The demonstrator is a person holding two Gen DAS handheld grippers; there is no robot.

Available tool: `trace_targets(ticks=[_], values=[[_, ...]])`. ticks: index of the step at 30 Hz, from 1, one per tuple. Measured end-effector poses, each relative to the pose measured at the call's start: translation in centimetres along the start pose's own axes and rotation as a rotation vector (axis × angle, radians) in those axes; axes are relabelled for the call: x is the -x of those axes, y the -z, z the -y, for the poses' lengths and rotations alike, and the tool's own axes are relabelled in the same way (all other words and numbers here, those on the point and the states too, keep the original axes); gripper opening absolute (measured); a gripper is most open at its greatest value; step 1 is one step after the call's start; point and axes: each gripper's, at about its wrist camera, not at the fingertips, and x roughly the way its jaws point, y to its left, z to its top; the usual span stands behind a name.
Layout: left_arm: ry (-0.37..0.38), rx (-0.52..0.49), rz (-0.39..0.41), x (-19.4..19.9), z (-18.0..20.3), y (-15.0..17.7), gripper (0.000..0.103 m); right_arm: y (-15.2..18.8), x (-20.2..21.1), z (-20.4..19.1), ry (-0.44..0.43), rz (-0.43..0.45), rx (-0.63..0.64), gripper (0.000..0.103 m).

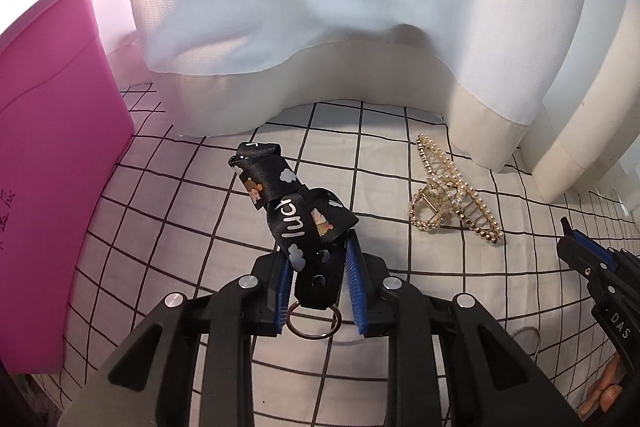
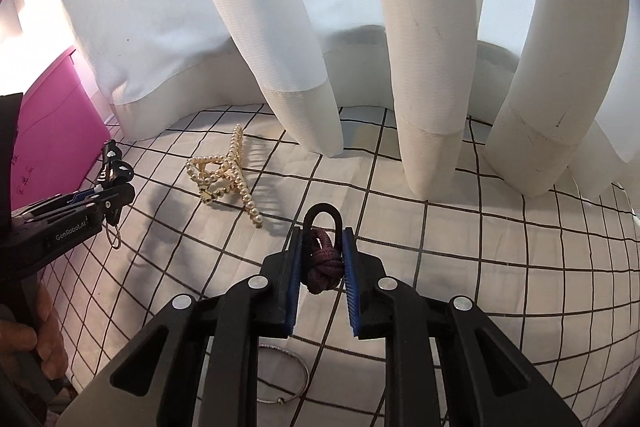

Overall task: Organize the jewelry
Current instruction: 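Carry the keychain with the left tool and the scrunchie with the right tool over the tub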

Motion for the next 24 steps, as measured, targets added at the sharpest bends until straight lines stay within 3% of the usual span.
trace_targets(ticks=[2,3,14,24], values=[[-0.005,0.009,0.014,1.7,0.2,0.5,0.024,0.1,1.9,-0.1,-0.014,0.011,0.017,0.019],[-0.008,0.016,0.025,2.8,0.5,2.4,0.024,0.2,3.1,-0.1,-0.024,0.017,0.026,0.019],[-0.072,0.096,0.189,18.8,-0.2,3.9,0.024,-1.9,12.4,-4.3,-0.205,0.131,0.188,0.019],[-0.251,0.21,0.338,28.8,-7.7,4.1,0.024,-7.3,16.0,-14.8,-0.431,0.253,0.346,0.019]])
